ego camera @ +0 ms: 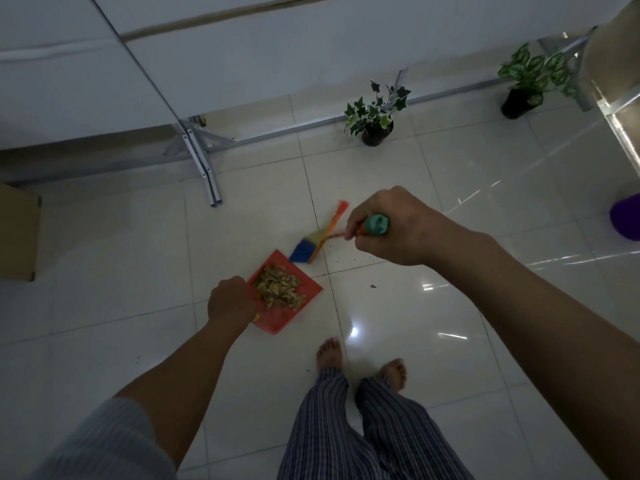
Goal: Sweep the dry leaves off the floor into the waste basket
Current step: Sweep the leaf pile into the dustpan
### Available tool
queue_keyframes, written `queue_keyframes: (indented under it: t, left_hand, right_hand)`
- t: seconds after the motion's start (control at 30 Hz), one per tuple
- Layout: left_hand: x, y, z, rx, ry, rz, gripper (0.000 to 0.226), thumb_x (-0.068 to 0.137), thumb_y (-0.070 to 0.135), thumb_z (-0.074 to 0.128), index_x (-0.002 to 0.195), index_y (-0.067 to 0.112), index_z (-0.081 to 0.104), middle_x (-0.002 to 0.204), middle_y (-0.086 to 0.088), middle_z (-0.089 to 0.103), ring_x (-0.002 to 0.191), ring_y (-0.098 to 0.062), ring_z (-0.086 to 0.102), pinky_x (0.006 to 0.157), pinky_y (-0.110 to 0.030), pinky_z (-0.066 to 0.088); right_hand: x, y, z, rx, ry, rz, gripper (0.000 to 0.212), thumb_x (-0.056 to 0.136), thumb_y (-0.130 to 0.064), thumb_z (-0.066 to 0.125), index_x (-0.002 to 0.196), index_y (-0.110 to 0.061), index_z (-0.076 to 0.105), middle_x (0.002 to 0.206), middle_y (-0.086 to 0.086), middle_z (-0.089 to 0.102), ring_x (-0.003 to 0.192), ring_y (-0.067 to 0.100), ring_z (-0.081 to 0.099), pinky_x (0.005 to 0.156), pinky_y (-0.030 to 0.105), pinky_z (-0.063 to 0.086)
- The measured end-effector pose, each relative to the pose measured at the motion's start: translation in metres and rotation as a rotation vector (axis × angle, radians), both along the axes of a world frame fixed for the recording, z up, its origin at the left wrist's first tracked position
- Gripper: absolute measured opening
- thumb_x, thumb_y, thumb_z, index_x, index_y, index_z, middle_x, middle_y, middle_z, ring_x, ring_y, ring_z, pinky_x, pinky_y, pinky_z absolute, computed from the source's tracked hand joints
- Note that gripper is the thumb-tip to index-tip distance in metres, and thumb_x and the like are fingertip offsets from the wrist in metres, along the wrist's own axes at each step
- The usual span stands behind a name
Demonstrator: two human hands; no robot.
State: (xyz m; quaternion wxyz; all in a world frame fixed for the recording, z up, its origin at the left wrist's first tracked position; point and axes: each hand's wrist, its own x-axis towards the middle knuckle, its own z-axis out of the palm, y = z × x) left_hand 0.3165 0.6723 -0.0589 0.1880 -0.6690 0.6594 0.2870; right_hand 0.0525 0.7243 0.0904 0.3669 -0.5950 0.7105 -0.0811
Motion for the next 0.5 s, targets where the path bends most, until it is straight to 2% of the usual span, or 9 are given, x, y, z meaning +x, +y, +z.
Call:
queue_keyframes:
  t: [0.1,0.23,0.33,0.43,0.5]
  left_hand:
    - [-0.008,0.001,0.002,-0.006,-0.017,-0.036,0.023,0.071,0.006,0.066,0.091,-0.001,0.058,0.1,-0.02,0.061,0.093,-0.036,0.061,0.069,-0.034,0.049]
    - [-0.018,0.003,0.0,-0.015,-0.026,-0.059,0.027,0.075,0.014,0.068,0.097,-0.001,0.06,0.104,-0.02,0.061,0.097,-0.036,0.061,0.073,-0.034,0.049]
    - [-0.026,0.006,-0.006,-0.054,-0.023,-0.102,0.026,0.082,0.018,0.061,0.099,-0.001,0.06,0.106,-0.02,0.061,0.099,-0.036,0.06,0.076,-0.034,0.048]
    - [-0.032,0.009,-0.011,-0.067,-0.025,-0.143,0.025,0.082,0.019,0.061,0.098,0.0,0.06,0.104,-0.02,0.061,0.097,-0.036,0.06,0.076,-0.035,0.049]
    - [-0.036,0.01,-0.012,-0.06,-0.03,-0.16,0.031,0.078,0.025,0.069,0.097,0.002,0.06,0.102,-0.017,0.062,0.095,-0.035,0.061,0.073,-0.034,0.05]
  right_hand:
    - [-0.008,0.008,0.005,0.038,0.026,-0.009,0.013,0.086,-0.016,0.072,0.093,-0.025,0.078,0.094,-0.008,0.066,0.087,0.009,0.063,0.076,0.022,0.048]
    - [-0.031,0.018,0.014,0.067,0.078,-0.057,0.014,0.084,-0.016,0.074,0.089,-0.029,0.077,0.093,-0.01,0.065,0.086,0.008,0.061,0.074,0.023,0.047]
    - [-0.045,0.025,0.024,0.044,0.084,-0.085,0.02,0.084,-0.016,0.074,0.08,-0.035,0.07,0.086,-0.014,0.06,0.085,0.007,0.06,0.076,0.023,0.047]
    - [-0.056,0.032,0.038,-0.028,0.076,-0.14,0.026,0.086,-0.017,0.073,0.078,-0.039,0.063,0.081,-0.021,0.055,0.08,0.001,0.06,0.07,0.016,0.046]
    - [-0.061,0.035,0.045,-0.078,0.068,-0.175,0.027,0.087,-0.018,0.073,0.078,-0.04,0.06,0.081,-0.023,0.054,0.078,-0.004,0.057,0.067,0.012,0.042]
